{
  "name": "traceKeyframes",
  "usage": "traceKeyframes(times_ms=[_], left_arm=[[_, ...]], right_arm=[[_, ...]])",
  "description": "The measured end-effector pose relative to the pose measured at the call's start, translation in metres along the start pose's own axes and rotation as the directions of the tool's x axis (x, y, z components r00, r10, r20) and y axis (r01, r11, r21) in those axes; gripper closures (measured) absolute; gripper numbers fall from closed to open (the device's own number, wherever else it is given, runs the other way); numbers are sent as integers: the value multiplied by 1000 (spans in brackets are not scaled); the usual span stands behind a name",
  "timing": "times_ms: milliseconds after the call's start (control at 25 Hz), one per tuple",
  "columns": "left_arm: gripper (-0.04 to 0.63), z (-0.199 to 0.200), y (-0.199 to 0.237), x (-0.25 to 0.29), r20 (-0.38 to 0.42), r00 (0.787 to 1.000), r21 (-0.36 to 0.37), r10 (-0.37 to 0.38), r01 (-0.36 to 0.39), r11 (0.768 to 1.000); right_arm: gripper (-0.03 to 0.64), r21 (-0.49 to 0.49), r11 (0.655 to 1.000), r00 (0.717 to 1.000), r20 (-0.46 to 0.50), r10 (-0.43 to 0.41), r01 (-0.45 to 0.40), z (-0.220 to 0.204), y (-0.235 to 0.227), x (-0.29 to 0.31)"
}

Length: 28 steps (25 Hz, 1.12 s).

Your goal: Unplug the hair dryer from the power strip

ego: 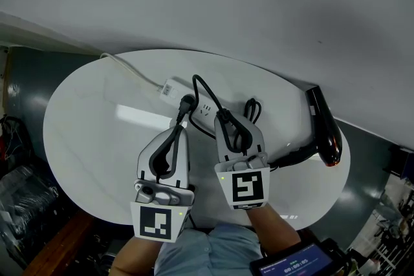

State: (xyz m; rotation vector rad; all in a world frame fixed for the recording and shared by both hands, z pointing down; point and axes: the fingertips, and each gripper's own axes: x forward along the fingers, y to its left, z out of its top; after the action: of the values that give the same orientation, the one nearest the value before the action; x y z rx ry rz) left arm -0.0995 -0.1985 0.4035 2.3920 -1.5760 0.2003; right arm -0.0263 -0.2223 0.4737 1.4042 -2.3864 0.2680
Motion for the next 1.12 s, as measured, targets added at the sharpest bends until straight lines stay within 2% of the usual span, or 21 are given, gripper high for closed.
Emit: traceKeyframes(times_ms=[120,400,800,960,1080,1120], left_arm=[[597,1,-2,-1,9,1000,3,1,-1,1000],[597,2,-4,-3,25,1000,6,2,-2,1000],[597,1,-8,-5,38,999,14,1,-1,1000],[597,-1,-11,-4,32,999,5,-5,5,1000],[597,-3,-14,-6,21,1000,3,-12,12,1000],[597,-4,-14,-6,17,1000,3,-13,13,1000]], right_arm=[[554,12,1000,999,36,1,-2,6,1,-2],[553,112,994,991,133,-14,-1,20,-1,-7],[554,139,990,986,166,-2,-21,21,0,-12],[555,74,997,996,85,30,-36,1,5,-10],[557,100,995,999,-18,30,-28,-21,5,-7],[557,91,996,999,-25,24,-22,-22,4,-7]])
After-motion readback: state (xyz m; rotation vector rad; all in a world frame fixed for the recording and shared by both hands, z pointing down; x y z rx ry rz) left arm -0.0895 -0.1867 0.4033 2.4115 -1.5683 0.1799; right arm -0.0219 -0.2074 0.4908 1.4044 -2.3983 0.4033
